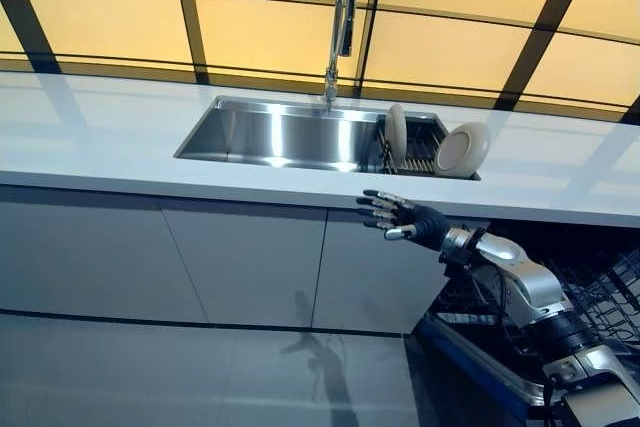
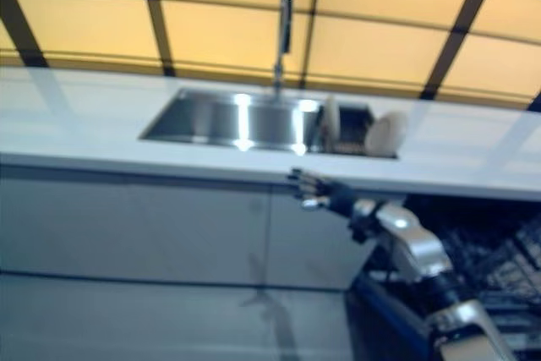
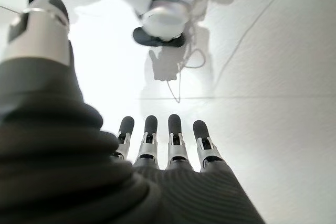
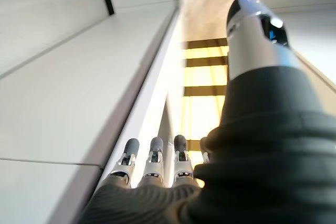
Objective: Take plates into dishwasher
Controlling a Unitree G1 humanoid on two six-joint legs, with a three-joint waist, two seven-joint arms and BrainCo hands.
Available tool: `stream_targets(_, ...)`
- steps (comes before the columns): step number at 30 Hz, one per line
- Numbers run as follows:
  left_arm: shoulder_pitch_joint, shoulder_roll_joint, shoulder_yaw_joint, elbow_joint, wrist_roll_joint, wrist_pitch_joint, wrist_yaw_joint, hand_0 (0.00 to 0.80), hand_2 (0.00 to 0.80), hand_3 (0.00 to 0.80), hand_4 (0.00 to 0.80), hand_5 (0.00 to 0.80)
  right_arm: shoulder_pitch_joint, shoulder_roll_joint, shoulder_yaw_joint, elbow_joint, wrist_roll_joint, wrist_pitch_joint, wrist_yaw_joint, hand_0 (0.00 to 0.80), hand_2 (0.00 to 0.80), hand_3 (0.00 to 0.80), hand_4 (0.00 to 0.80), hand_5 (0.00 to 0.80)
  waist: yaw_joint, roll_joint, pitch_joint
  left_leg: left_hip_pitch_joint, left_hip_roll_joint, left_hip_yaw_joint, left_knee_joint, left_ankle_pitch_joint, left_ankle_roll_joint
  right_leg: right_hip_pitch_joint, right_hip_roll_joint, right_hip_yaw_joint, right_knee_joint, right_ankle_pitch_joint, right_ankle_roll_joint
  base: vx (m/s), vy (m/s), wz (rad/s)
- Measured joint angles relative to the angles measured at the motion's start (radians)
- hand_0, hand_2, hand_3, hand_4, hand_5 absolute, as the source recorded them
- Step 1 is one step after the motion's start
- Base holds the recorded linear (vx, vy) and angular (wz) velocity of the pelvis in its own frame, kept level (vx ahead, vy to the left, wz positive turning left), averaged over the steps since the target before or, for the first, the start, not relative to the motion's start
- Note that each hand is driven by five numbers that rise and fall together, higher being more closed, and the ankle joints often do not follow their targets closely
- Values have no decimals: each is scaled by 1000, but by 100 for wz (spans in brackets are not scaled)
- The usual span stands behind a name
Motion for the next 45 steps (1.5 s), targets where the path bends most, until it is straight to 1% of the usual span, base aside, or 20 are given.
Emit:
stream_targets(2,-6,2,-15,19,6,-2,-2,0,0,0,0,0,5,7,-2,2,26,-4,-35,0,0,0,0,0,-27,5,-4,13,-3,-39,-2,0,8,-68,6,15,149,49,3,423,230,36)
stream_targets(4,6,-2,-37,29,16,-1,-2,0,0,0,0,0,10,21,-4,33,52,-26,-73,0,0,0,0,0,-63,39,6,73,3,-110,-44,12,19,-178,48,17,368,206,-24,403,20,34)
stream_targets(5,19,-8,-36,32,30,7,-1,0,0,0,0,0,12,18,-4,52,64,-30,-101,0,0,0,0,0,-90,75,23,124,25,-145,-72,16,29,-265,81,11,424,62,-25,346,-61,41)
stream_targets(7,37,-8,-35,26,44,24,-1,0,0,0,0,0,7,6,-9,28,91,-44,-142,0,0,0,0,0,-130,89,26,130,30,-164,-76,2,28,-411,100,-4,242,-35,0,411,-164,48)
stream_targets(10,42,-19,-31,21,48,32,3,0,0,0,0,0,7,0,-28,32,137,-61,-165,0,0,0,0,0,-197,62,22,161,21,-163,-78,-13,25,-519,74,-28,-134,30,47,465,-190,73)
stream_targets(12,53,-27,-31,25,47,35,11,0,0,0,0,0,3,-14,-41,62,156,-60,-165,0,0,0,0,0,-200,56,21,193,36,-173,-86,-28,11,-510,78,-31,-295,65,72,176,-159,85)
stream_targets(14,66,-14,-35,25,41,35,21,0,0,0,0,0,-18,-23,-40,101,157,-61,-168,0,0,0,0,0,-191,23,5,242,35,-184,-118,-33,-5,-503,71,-60,-224,51,56,117,-225,71)
stream_targets(15,84,-6,-34,28,41,33,33,0,0,0,0,0,-42,-26,-41,124,158,-63,-174,0,0,0,0,0,-186,-8,1,271,21,-184,-101,-52,-66,-491,65,-71,-202,89,-2,105,-151,39)
stream_targets(16,98,-12,-35,29,41,33,36,0,0,0,0,0,-50,-26,-42,128,158,-65,-179,0,0,0,0,0,-184,-6,2,268,29,-188,-74,-71,-73,-487,70,-78,-191,96,0,123,-161,16)
stream_targets(17,118,-27,-35,31,41,35,40,0,0,0,0,0,-58,-33,-42,120,163,-67,-190,0,0,0,0,0,-170,15,2,267,30,-178,-20,-109,-81,-478,101,-73,-203,101,9,103,-104,-20)
stream_targets(19,132,-30,-22,20,40,37,44,0,0,0,0,0,-63,-42,-43,115,175,-68,-212,0,0,0,0,0,-153,46,-7,284,36,-180,-18,-168,-49,-474,156,-92,-239,99,19,56,-80,-47)
stream_targets(20,134,-31,4,3,41,37,47,0,0,0,0,0,-65,-42,-44,123,175,-68,-227,0,0,0,0,0,-146,59,2,303,93,-137,-59,-152,-64,-503,173,-106,-158,113,-36,59,-45,-27)
stream_targets(21,135,-26,7,-18,42,33,45,0,0,0,0,0,-66,-55,-45,125,174,-66,-242,0,0,0,0,0,-167,62,4,323,123,-129,-89,-148,-69,-508,154,-102,-64,114,-39,94,-35,-13)
stream_targets(23,142,-21,7,-20,42,17,43,0,0,0,0,0,-66,-75,-70,127,174,-68,-258,0,0,0,0,0,-167,27,-19,352,113,-122,-115,-162,-93,-460,90,-62,-92,104,-27,84,-19,-17)
stream_targets(24,142,-39,6,-13,43,14,45,0,0,0,0,0,-68,-75,-95,132,174,-79,-274,0,0,0,0,0,-168,50,-26,372,139,-140,-119,-172,-109,-430,120,-87,-124,122,-76,79,-16,-35)
stream_targets(29,120,-65,7,-21,42,9,48,0,0,0,0,0,-68,-151,-103,137,174,-83,-351,0,0,0,0,0,-224,106,-27,369,174,-150,-109,-167,-114,-411,172,-92,-178,145,-113,78,-46,-16)
stream_targets(34,91,-61,10,-7,42,12,60,0,0,0,0,0,-68,-157,-137,158,174,-91,-422,0,0,0,0,0,-246,136,-10,372,181,-117,-113,-187,-146,-407,187,-72,-230,180,-94,96,-66,-24)
stream_targets(38,93,-43,25,13,40,18,73,0,0,0,0,0,-68,-155,-137,191,173,-84,-428,0,0,0,0,0,-215,124,2,386,175,-31,-126,-188,-144,-430,128,-200,-245,205,-59,75,-98,-56)
stream_targets(41,89,-39,25,22,40,21,80,0,0,0,0,0,-68,-159,-137,212,171,-79,-417,0,0,0,0,0,-220,119,7,387,182,-27,-126,-190,-146,-432,134,-204,-243,211,-55,182,-109,-7)
stream_targets(45,56,-39,25,20,35,27,82,0,0,0,0,0,-72,-176,-136,232,160,-57,-398,0,0,0,0,0,-218,119,6,383,198,-44,-111,-196,-149,-432,157,-194,-237,196,-80,174,-69,-1)
